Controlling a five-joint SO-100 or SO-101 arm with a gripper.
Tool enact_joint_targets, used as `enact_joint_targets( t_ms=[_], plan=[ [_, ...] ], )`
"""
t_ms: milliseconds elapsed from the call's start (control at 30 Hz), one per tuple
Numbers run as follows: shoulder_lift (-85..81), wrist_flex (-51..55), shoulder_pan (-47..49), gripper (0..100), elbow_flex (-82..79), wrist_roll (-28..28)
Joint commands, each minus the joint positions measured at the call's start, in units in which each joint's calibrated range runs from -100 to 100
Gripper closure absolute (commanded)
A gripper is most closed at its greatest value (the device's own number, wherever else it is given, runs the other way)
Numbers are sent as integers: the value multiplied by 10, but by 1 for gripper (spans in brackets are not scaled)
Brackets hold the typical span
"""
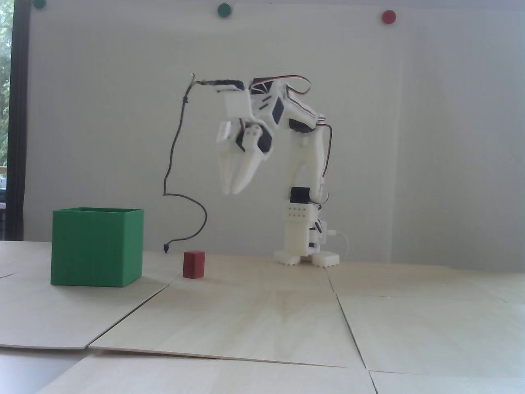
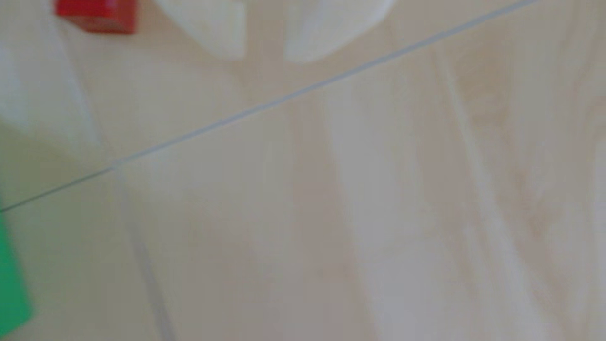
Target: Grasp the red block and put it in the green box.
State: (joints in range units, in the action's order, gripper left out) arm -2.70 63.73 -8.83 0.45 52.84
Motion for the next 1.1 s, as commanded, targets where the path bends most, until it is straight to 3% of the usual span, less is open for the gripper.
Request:
enact_joint_targets(
  t_ms=[0, 133, 367, 833, 1000, 1067],
  plan=[
    [-7, -13, 30, 98, -38, 3],
    [-22, 12, 36, 98, -59, 3],
    [-82, 248, 35, 98, -63, 3],
    [-91, 255, 32, 98, -120, -3],
    [-91, 363, 3, 98, -122, -2],
    [-91, 348, -13, 98, -122, 1]
  ],
)
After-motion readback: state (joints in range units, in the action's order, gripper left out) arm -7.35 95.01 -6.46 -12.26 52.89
